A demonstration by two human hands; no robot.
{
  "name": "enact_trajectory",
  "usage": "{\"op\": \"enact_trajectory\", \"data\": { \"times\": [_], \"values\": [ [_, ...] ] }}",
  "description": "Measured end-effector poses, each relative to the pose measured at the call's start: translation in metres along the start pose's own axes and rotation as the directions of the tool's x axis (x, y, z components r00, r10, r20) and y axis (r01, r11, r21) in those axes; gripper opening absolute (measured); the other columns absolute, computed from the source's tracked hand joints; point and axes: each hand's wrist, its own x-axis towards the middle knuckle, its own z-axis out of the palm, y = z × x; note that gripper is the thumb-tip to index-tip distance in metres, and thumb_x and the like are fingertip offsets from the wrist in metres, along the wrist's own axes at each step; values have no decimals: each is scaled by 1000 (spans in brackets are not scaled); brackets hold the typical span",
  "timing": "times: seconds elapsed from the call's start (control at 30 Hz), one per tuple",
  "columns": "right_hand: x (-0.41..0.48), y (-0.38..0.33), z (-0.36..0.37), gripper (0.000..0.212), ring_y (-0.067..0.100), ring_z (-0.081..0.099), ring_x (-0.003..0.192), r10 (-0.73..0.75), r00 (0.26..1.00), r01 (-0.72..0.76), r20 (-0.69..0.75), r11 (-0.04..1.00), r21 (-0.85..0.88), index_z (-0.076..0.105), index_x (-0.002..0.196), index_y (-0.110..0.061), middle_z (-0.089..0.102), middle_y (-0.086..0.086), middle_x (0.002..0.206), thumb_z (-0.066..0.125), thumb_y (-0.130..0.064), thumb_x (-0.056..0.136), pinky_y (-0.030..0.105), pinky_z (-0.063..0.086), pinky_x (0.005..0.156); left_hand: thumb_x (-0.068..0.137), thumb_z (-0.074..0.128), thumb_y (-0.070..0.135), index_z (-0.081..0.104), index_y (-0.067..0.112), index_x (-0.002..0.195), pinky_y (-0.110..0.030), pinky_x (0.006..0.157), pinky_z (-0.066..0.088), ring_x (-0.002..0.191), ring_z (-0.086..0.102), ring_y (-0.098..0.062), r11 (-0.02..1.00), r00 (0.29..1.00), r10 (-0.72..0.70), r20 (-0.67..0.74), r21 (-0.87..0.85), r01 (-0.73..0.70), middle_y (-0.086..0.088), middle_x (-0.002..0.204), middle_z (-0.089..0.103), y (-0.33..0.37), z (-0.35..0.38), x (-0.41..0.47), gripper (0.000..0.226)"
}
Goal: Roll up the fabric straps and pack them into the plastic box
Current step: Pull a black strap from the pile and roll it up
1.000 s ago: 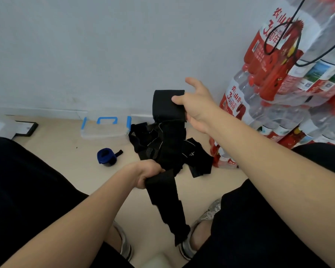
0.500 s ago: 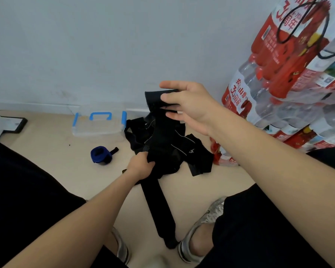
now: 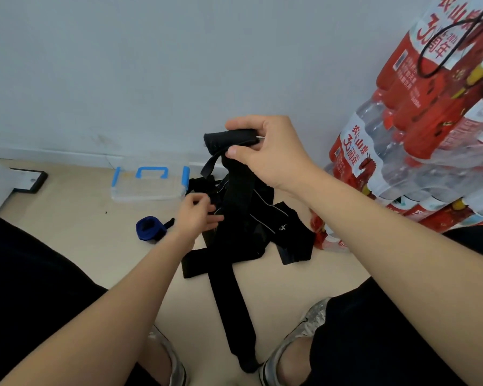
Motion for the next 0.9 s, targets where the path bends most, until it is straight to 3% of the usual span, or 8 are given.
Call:
{"op": "enact_trajectory", "data": {
  "times": [0.1,0.2,0.3,0.43,0.57,0.7,0.8,0.9],
  "values": [
    [8,5,8,42,3,78,90,-39,999,38,-4,995,-91,78,128,-18,77,-10,109,84,-7,89,29,62,98,113,37,42,56,17,134,-36,59,64,78,83,-32,982,997,63,43,-183,-54,-14,92,83,64,-8,-23,38],
    [13,12,14,39,10,80,90,-48,998,44,-27,991,-130,78,127,-20,80,-4,108,83,-10,90,36,63,99,110,39,58,63,24,130,-38,62,64,77,81,-36,964,968,234,91,-149,-219,-16,98,82,120,-18,-48,46],
    [16,18,16,35,17,83,80,30,999,-30,-31,999,14,77,123,-20,82,1,100,80,-6,91,42,66,93,106,66,35,67,23,129,-38,69,66,79,80,-31,919,903,385,192,6,-393,-13,99,79,153,-24,-70,26],
    [20,16,16,30,26,83,77,60,997,-51,-52,986,161,74,108,-27,83,4,91,83,-9,86,46,67,89,98,73,2,73,12,120,-31,78,67,77,78,-23,756,819,493,292,323,-570,-14,99,80,167,-25,-81,24],
    [27,10,13,27,21,82,70,15,999,-12,-51,998,65,72,106,-27,82,0,80,82,-9,90,40,69,80,96,80,18,75,25,112,-15,68,57,67,76,-18,561,764,572,299,536,-631,-1,82,78,176,-24,-78,18],
    [28,6,4,15,25,81,66,53,998,-48,-32,990,133,74,104,-20,80,7,74,81,-10,96,32,66,70,94,81,34,78,35,108,-20,65,41,69,57,-7,383,684,646,340,630,-675,2,77,67,170,-25,-70,14],
    [22,5,-1,14,28,81,66,111,993,-99,-36,965,243,75,107,-13,80,11,75,84,-13,95,26,63,63,96,79,40,81,38,110,-17,73,36,87,53,-2,418,682,665,304,606,-677,5,94,56,164,-23,-63,14],
    [23,8,-5,7,22,76,56,26,996,-22,-85,999,46,79,98,-24,77,4,67,85,-28,95,25,58,55,98,79,30,84,32,112,-19,84,51,96,65,-2,486,679,666,308,512,-709,11,107,69,168,-22,-58,14]
  ]
}}
